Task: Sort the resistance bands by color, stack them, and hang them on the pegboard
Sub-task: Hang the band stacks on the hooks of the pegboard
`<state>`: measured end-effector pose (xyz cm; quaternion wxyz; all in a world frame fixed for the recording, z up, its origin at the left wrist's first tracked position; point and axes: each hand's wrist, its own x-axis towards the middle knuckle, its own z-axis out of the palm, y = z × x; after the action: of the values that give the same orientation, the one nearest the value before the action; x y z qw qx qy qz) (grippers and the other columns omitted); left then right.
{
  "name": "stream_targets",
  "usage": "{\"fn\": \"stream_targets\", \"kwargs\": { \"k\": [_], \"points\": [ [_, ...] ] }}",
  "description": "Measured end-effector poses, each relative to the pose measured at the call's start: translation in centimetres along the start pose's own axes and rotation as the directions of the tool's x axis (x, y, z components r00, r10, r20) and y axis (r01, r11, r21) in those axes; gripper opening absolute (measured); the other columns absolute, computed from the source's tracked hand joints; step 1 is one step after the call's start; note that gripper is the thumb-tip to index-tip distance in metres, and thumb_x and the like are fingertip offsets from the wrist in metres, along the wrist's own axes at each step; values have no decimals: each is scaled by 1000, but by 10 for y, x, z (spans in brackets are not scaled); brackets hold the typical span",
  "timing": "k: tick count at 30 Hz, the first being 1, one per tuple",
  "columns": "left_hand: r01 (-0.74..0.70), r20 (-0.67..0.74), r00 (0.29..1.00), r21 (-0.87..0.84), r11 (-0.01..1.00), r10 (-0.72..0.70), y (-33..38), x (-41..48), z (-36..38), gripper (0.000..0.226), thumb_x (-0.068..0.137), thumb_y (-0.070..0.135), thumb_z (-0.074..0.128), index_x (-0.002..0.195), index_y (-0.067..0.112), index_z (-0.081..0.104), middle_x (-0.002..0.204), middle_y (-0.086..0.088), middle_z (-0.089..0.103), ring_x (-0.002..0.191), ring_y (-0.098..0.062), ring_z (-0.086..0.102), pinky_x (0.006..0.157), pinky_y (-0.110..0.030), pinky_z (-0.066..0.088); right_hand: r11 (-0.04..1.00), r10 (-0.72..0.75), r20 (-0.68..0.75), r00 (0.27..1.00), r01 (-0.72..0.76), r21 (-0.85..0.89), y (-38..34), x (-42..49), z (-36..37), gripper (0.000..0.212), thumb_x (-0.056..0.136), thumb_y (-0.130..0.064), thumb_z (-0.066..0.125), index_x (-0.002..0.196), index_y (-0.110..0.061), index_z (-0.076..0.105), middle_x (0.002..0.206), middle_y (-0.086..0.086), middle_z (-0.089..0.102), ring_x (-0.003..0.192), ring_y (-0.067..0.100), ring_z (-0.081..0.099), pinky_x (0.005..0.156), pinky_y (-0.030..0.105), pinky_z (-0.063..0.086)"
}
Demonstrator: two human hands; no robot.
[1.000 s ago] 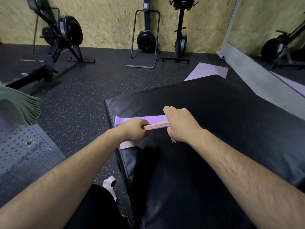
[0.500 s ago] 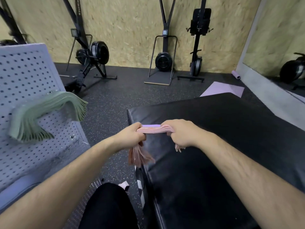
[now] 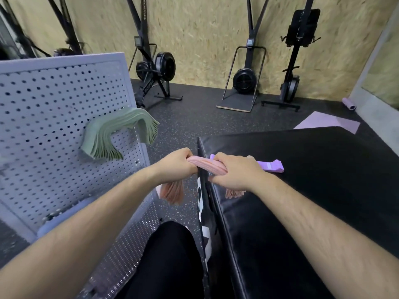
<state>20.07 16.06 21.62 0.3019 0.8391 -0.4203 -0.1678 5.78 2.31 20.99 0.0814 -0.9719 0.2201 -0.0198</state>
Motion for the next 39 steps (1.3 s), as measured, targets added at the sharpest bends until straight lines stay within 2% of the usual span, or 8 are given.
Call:
{"fn": "stream_targets", "kwargs": {
  "k": [3, 10, 13, 19, 24, 28, 35, 39],
  "points": [
    [2, 71, 997, 36, 999, -5, -8, -7, -12, 25, 81, 14, 68, 104, 12, 57, 81, 0, 61, 62, -12, 53, 51, -24, 38, 998, -27, -3, 1000, 27, -59, -5, 8, 1, 17, 88, -31, 47, 106, -31, 46, 110, -3, 65, 102, 28, 61, 93, 43, 39],
    [48, 192, 979, 75, 996, -61, -50, -38, -30, 45, 82, 23, 78, 118, 20, 52, 106, 0, 64, 90, -11, 64, 69, -23, 49, 991, -71, 116, 991, 57, 124, -27, 27, 5, 17, 91, -25, 48, 105, -34, 48, 102, -7, 62, 102, 26, 59, 85, 37, 43],
    [78, 147, 985, 92, 993, -91, -72, -54, -27, 50, 79, 36, 83, 117, 23, 54, 105, 5, 63, 92, -10, 61, 73, -25, 48, 980, -137, 150, 979, 112, 164, -42, 35, 17, 17, 91, -21, 48, 105, -31, 47, 84, -14, 53, 103, 24, 58, 93, 36, 41],
    [149, -24, 989, 125, 981, -147, -125, -80, 2, 47, 72, 54, 81, 109, 31, 64, 97, 11, 67, 91, -12, 60, 74, -30, 49, 975, -211, 193, 958, 192, 111, -70, 53, 49, 36, 92, -21, 53, 122, -26, 35, 80, -9, 53, 85, 27, 60, 75, 35, 43],
    [211, -83, 976, 101, 972, -203, -144, -81, -13, 43, 75, 48, 82, 108, 27, 66, 96, 9, 68, 87, -11, 62, 81, -34, 52, 967, -252, 155, 955, 245, 61, -89, 81, 67, 37, 90, -22, 57, 120, -24, 34, 93, -3, 55, 87, 30, 55, 75, 36, 39],
    [250, -71, 967, 90, 964, -244, -154, -70, -34, 40, 79, 39, 83, 110, 25, 63, 89, 9, 63, 77, -7, 58, 69, -31, 49, 959, -283, 122, 951, 277, 58, -103, 105, 72, 31, 90, -20, 55, 113, -23, 35, 92, 0, 56, 87, 31, 56, 82, 40, 46],
    [338, -76, 938, 0, 941, -337, -180, -45, -47, 50, 77, 35, 86, 119, 26, 61, 103, 7, 65, 92, -13, 63, 88, -36, 56, 957, -287, 96, 953, 289, -9, -117, 147, 90, 32, 91, -22, 56, 119, -20, 41, 112, 9, 63, 101, 34, 58, 90, 43, 46],
    [360, -90, 928, -33, 932, -362, -189, -32, -48, 46, 78, 35, 85, 116, 28, 61, 105, 9, 66, 92, -9, 64, 75, -24, 50, 952, -305, 45, 951, 306, -5, -118, 169, 101, 31, 90, -18, 59, 118, -21, 45, 109, 5, 62, 93, 28, 54, 80, 37, 41]
  ]
}}
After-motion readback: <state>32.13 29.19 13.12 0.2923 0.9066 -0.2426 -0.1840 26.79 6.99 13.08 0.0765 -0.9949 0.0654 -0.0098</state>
